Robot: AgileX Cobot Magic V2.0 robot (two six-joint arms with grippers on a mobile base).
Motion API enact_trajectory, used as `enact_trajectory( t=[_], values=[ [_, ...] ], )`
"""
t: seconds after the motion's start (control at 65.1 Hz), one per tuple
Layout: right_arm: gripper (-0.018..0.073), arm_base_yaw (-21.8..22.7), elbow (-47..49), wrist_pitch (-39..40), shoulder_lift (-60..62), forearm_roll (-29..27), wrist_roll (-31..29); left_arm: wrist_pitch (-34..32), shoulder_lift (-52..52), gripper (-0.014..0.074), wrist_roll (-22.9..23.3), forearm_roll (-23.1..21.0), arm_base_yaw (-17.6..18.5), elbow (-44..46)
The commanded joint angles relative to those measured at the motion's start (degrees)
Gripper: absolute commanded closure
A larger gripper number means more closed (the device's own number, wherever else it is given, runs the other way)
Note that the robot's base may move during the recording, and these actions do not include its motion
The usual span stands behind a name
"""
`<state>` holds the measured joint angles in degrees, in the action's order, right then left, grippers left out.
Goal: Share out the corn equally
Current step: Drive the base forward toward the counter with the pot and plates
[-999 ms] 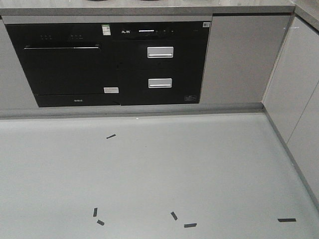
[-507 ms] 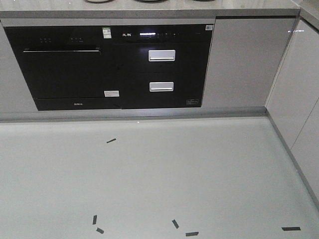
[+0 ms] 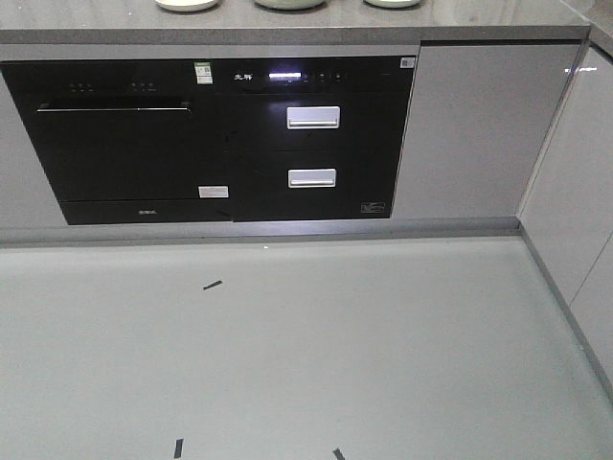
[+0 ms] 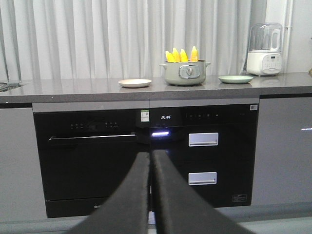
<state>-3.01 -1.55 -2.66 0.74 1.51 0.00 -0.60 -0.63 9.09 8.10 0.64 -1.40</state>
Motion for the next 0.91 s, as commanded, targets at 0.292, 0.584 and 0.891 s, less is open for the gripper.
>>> enact_trajectory(
  t=[0.292,0.584,0.891],
  values=[
    [0.0562,-0.11,-0.52,4.15,0.42,0.04,-0.48,-4.39,-0.94,0.0603,0.2,-0.04,-0.08,0.93],
    [0.0562,-0.11,-0.52,4.15,0.42,0.04,-0.48,-4.39,-0.94,0.0603,0.2,-0.04,-0.08,0.93],
    [0.0562,-0.11,-0.52,4.15,0.42,0.04,-0.48,-4.39,-0.94,0.0603,0.2,-0.04,-0.08,0.93]
  ],
)
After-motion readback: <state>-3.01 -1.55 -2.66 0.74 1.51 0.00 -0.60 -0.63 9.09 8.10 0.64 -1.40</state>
